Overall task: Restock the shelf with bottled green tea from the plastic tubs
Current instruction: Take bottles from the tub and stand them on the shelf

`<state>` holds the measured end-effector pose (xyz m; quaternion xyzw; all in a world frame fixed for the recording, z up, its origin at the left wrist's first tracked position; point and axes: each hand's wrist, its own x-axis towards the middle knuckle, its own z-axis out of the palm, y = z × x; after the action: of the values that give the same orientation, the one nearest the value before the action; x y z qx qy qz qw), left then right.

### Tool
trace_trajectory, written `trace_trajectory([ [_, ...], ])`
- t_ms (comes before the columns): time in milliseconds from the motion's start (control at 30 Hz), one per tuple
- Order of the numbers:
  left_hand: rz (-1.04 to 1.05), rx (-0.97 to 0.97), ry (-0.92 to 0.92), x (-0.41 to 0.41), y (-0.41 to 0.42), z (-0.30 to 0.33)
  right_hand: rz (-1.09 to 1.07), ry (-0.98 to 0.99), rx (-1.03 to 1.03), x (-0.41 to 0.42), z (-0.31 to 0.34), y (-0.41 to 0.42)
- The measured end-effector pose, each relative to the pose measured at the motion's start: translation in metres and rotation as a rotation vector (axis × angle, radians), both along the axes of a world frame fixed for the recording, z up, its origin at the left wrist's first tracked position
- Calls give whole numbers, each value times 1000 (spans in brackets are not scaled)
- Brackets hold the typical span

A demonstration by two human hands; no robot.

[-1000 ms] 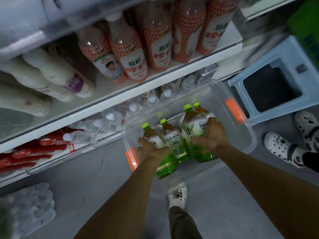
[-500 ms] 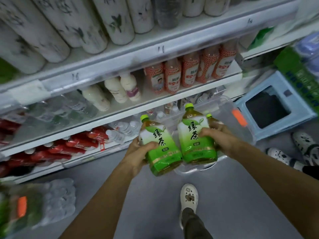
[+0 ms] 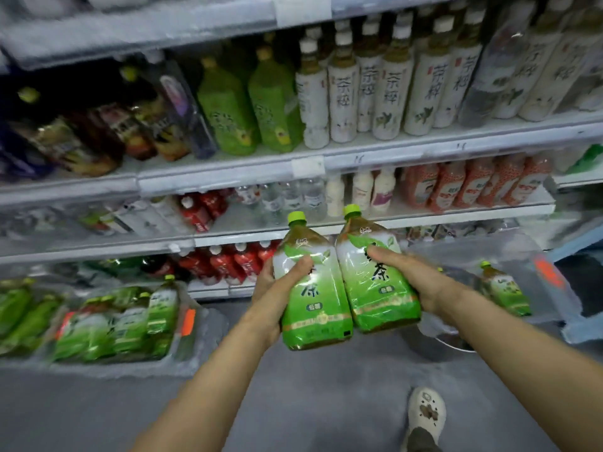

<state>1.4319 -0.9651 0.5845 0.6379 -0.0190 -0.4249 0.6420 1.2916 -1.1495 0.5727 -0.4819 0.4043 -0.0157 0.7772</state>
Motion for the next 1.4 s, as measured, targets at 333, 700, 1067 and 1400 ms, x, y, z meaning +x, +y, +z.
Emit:
trace_trajectory([
  [333,208,-80,-195,68,163,98,163,-208,-202,109,104,136],
  [700,378,-165,-367,186,246,188,324,-526,-338,256,204,208],
  [1067,422,-208,-536,361,295,252,307,-664,-356,422,267,249],
  [1400,345,-300,-641,457,335,298,231,-742,-454,501,321,292],
])
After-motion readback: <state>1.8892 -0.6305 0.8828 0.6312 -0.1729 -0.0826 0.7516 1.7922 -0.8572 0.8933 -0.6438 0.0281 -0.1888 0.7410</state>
